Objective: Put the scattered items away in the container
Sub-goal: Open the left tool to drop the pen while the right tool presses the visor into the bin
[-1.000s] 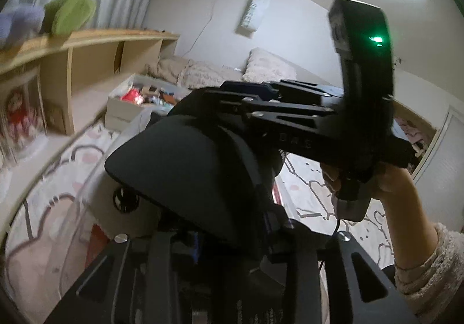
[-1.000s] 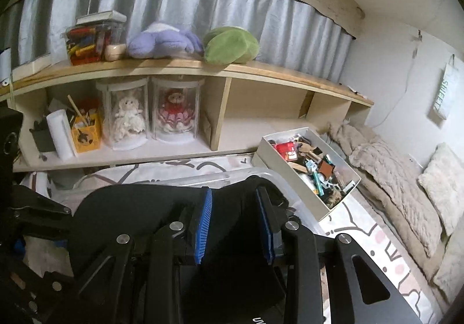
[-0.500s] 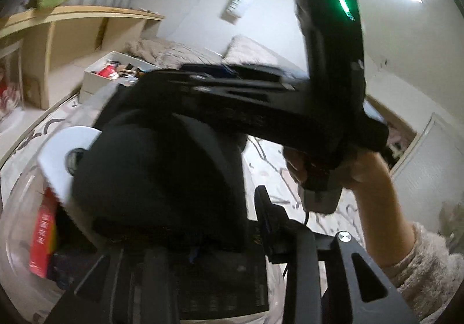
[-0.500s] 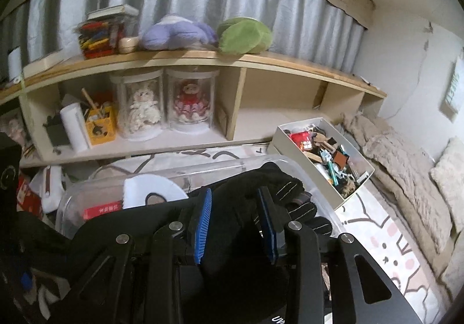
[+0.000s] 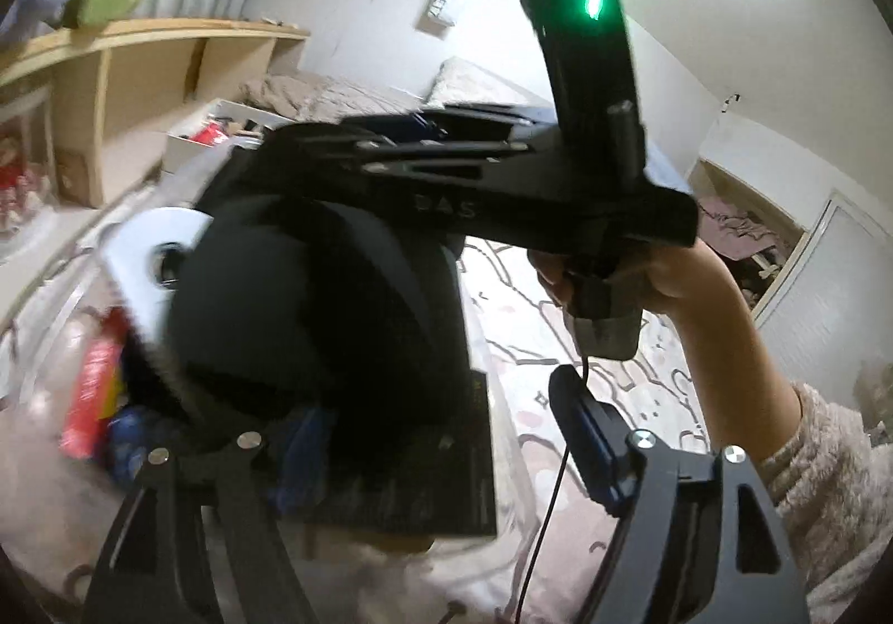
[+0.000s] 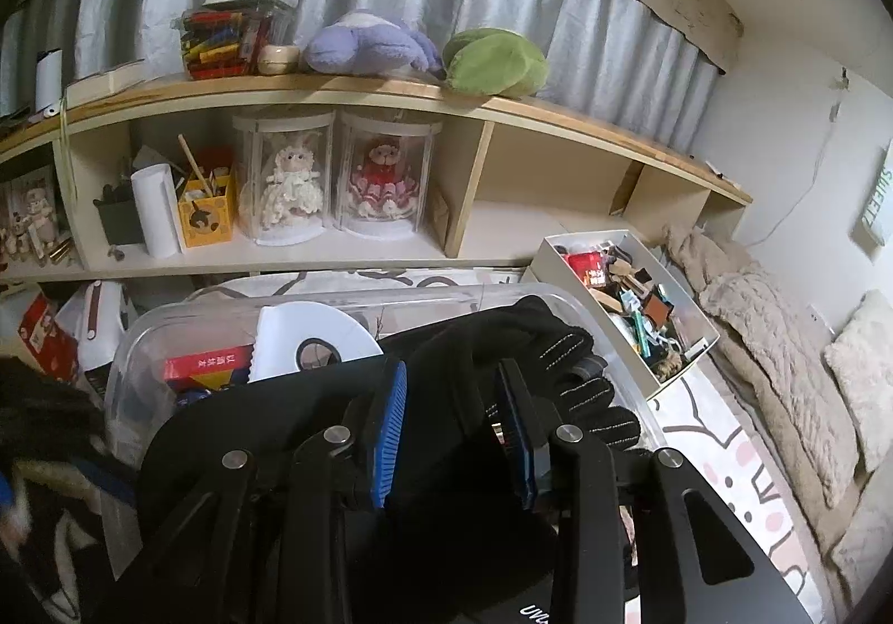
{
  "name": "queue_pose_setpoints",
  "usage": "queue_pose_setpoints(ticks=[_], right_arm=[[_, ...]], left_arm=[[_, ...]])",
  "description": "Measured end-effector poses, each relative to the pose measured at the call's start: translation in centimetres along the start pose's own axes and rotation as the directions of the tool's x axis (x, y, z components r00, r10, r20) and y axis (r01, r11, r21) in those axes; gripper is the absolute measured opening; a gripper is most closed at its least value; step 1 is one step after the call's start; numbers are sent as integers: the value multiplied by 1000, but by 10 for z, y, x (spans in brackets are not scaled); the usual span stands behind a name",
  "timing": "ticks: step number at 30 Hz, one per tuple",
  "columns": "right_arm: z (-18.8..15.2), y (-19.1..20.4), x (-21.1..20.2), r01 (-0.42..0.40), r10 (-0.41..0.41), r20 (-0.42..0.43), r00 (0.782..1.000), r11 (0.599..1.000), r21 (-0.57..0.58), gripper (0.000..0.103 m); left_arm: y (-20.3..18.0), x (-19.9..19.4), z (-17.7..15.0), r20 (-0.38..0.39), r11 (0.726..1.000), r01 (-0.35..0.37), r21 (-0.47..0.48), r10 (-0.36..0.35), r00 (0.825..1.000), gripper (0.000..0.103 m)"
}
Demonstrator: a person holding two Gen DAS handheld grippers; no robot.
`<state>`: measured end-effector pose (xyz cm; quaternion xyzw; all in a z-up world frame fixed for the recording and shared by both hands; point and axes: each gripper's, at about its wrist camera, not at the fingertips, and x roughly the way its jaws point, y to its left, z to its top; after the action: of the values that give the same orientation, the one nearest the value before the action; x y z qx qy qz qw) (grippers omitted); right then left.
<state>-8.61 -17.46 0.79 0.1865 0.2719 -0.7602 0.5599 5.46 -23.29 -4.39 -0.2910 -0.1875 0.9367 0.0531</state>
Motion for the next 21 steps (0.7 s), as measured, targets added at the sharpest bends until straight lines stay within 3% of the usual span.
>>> queue_pose_setpoints(ticks=[6, 10, 18, 21], right_arm=[[-5, 4, -5, -14, 14, 6, 1000, 1000, -19, 35], [-9, 10, -9, -47, 47, -4, 999, 998, -49, 35], [-21, 15, -19, -96, 96, -14, 995, 991, -89, 35], [-24, 15, -22, -89, 91, 25, 996, 993, -71, 35]], left_arm=[[22, -37, 6, 83, 996, -87, -32, 90, 993, 82], [41, -37, 22, 124, 992, -106, -69, 114, 986, 83], [37, 3, 25, 71, 997, -69, -39, 72, 995, 83], [30, 19, 18, 32, 996, -87, -8, 87, 996, 83]])
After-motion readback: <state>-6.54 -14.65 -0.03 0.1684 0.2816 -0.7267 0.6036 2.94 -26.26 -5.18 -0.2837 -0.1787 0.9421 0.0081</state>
